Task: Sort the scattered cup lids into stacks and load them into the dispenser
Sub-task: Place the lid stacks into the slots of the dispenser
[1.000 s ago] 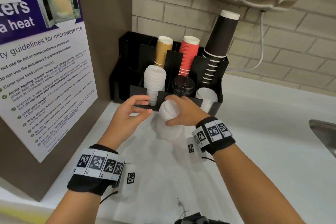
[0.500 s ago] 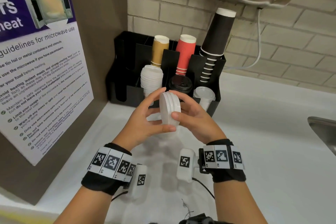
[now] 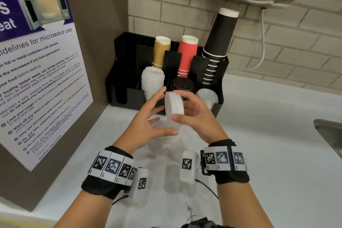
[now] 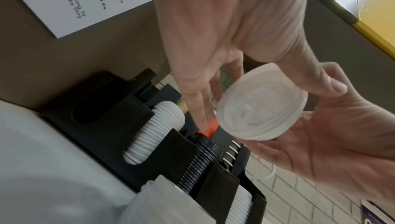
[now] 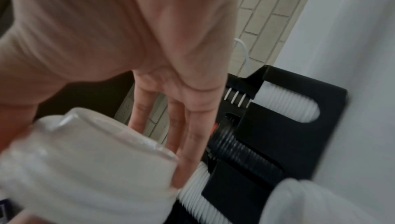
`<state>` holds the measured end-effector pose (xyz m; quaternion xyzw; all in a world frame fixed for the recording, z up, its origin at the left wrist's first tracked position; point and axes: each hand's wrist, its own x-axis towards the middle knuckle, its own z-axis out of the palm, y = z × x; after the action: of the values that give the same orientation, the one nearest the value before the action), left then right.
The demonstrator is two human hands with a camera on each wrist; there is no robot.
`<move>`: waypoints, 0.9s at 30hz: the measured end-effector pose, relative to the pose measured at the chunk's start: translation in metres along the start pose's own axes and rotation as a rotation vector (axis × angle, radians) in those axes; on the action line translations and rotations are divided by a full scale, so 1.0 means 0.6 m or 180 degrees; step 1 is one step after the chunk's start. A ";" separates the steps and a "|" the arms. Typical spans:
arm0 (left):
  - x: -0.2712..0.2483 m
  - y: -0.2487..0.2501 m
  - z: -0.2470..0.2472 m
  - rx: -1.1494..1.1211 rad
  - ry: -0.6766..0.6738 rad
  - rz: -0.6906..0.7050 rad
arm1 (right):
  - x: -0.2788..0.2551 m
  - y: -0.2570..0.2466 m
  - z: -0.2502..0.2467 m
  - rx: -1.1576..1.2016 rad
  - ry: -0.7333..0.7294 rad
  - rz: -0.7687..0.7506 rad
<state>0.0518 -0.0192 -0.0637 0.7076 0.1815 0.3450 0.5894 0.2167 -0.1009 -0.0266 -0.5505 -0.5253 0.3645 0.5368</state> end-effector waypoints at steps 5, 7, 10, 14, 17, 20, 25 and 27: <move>-0.003 0.004 -0.034 0.0174 0.0729 -0.0068 | 0.055 -0.034 -0.112 -0.0673 0.1104 -0.0180; -0.008 0.008 -0.049 0.0265 0.0926 -0.0079 | 0.086 -0.037 -0.162 -0.1238 0.1343 -0.0111; -0.015 0.007 -0.064 0.0418 0.1022 -0.0156 | 0.125 -0.029 -0.205 -0.2117 0.1108 0.0234; -0.018 0.009 -0.067 0.0451 0.1010 -0.0217 | 0.154 -0.009 -0.214 -0.3019 0.0426 0.0720; -0.022 0.015 -0.064 0.0406 0.0945 -0.0236 | 0.160 0.001 -0.208 -0.3358 0.0330 0.0849; -0.025 0.014 -0.064 0.0437 0.0947 -0.0273 | 0.162 0.010 -0.203 -0.3428 0.0174 0.0946; -0.025 0.016 -0.063 0.0505 0.0957 -0.0317 | 0.169 0.018 -0.191 -0.3532 0.0127 0.1173; -0.026 0.017 -0.062 0.0513 0.0958 -0.0322 | 0.177 0.018 -0.186 -0.3632 0.0117 0.1249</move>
<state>0.0132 -0.0056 -0.0556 0.6829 0.3300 0.4012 0.5136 0.3457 -0.0195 -0.0022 -0.8444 -0.5172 0.1078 0.0885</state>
